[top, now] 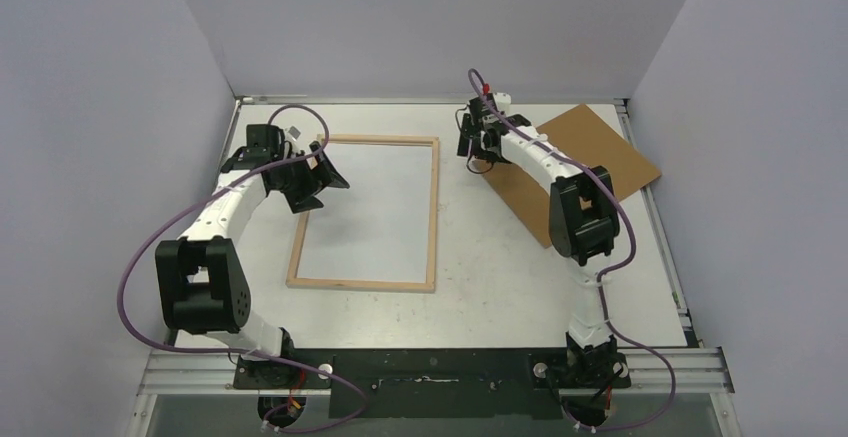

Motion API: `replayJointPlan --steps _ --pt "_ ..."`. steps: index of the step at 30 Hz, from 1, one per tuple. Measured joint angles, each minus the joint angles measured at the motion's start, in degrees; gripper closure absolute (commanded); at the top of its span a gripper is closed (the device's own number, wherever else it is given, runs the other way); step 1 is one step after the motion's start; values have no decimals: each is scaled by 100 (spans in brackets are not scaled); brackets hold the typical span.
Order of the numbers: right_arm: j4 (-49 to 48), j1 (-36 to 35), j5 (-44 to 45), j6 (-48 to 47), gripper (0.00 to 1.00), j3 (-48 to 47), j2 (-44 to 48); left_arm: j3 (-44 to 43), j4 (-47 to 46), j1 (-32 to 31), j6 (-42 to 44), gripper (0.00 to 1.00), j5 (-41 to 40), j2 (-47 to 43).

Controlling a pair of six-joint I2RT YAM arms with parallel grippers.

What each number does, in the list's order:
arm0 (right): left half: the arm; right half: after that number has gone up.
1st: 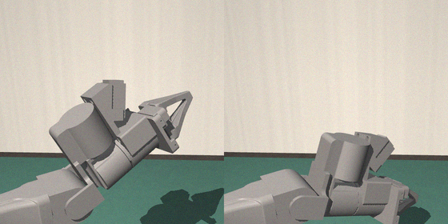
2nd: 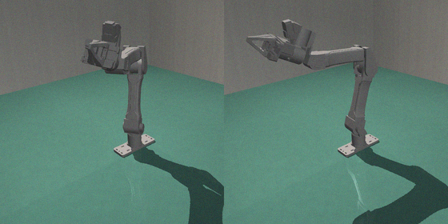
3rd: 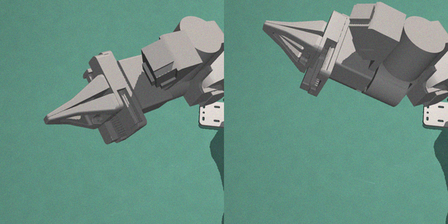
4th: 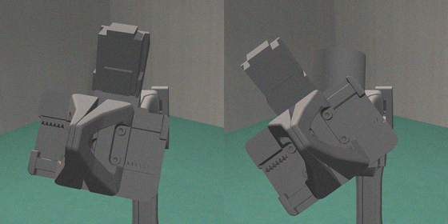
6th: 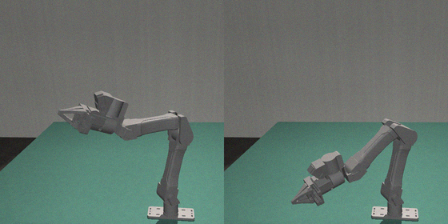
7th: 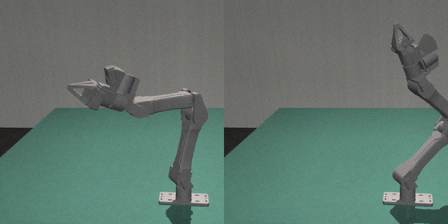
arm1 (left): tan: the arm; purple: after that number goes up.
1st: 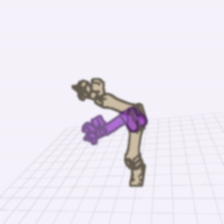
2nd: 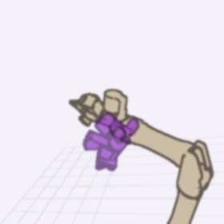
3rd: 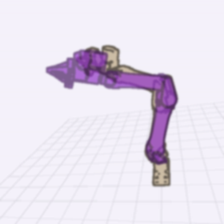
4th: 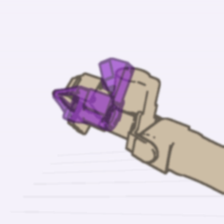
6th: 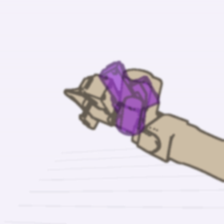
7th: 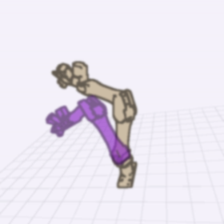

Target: Put the photo into the frame

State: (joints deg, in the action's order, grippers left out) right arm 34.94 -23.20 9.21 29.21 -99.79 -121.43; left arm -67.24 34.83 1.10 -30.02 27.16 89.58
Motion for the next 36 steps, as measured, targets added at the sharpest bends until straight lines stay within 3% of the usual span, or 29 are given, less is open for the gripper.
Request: replayJointPlan --steps 3,11,16,27,36 --pt "-289 4 393 17 16 -579 -398 140 7 -103 -131 17 -22 -103" --pt "-260 116 804 142 15 -1556 -1631 380 4 -376 -282 17 -59 -400" --pt "-175 153 946 155 23 -1620 -1685 433 4 -380 -280 17 -87 -407" --pt "-372 190 1021 323 47 -702 -1196 293 -39 -398 -227 17 -52 24" --pt "-503 116 553 343 49 544 -378 -44 -72 -514 -199 18 57 352"
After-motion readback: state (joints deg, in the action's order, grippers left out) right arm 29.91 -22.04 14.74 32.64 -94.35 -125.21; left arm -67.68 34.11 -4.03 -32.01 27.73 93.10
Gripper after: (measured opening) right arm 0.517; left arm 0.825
